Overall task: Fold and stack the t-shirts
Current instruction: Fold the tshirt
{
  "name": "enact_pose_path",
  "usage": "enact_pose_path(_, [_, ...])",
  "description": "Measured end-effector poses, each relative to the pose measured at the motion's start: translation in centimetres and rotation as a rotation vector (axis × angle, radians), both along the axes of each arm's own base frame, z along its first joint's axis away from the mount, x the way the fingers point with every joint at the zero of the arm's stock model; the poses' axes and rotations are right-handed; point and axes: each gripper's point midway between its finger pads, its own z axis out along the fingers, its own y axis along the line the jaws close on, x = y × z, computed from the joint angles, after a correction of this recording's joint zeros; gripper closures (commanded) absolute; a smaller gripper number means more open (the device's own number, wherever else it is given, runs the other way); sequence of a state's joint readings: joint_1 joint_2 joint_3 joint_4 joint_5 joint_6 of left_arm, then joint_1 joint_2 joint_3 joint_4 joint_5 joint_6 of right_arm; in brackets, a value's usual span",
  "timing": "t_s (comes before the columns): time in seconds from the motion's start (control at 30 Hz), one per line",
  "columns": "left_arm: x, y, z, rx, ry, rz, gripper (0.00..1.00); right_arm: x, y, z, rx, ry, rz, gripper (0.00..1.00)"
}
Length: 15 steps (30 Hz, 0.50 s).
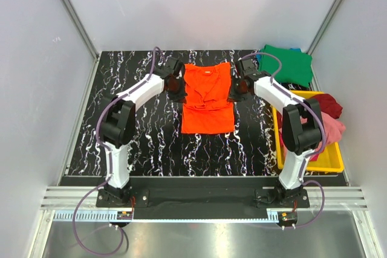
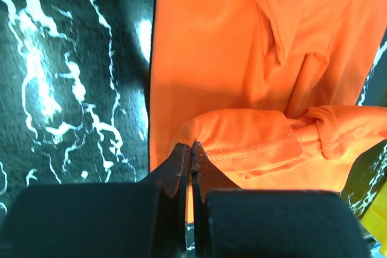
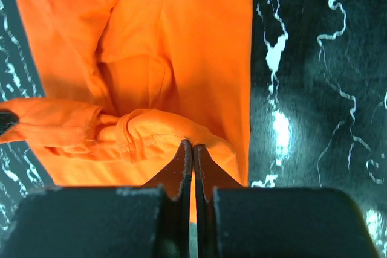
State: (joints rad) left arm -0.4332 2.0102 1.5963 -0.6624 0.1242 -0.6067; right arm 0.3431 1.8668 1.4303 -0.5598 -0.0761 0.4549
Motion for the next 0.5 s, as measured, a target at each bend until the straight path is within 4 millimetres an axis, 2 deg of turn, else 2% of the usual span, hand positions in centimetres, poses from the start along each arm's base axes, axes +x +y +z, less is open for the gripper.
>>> enact_pose_path(0.23, [1.8, 0.4, -0.8, -0.001, 0.003, 0.014, 0.99, 1.4, -0.1, -1.6, 0.001, 0.025, 0.005, 1.00])
enact_pose_path(0.33, [2.4, 0.4, -1.2, 0.000, 0.010, 0.012, 0.91, 2.1, -0.1, -1.9, 0.000, 0.026, 0.003, 1.00])
enact_pose_path(0.37, [2.6, 0.4, -1.4, 0.000, 0.013, 0.010, 0.83, 2.4, -0.2, -1.9, 0.000, 0.024, 0.002, 0.99])
enact_pose_path(0.4, [2.8, 0.3, -1.6, 0.001, 0.015, 0.004, 0.77, 2.6, -0.2, -2.0, 0.000, 0.024, 0.001, 0.94])
enact_pose_path(0.43, [3.0, 0.2, -1.8, -0.001, 0.019, -0.003, 0.70, 2.9, -0.2, -1.9, 0.002, 0.021, -0.001, 0.81])
enact_pose_path(0.47, [3.2, 0.1, -2.0, -0.002, 0.023, -0.007, 0.63, 3.2, -0.2, -1.9, 0.004, 0.020, -0.005, 0.46])
enact_pose_path(0.5, [3.4, 0.0, -2.2, -0.003, 0.028, -0.009, 0.50, 3.5, -0.2, -1.9, 0.010, 0.018, -0.010, 0.28])
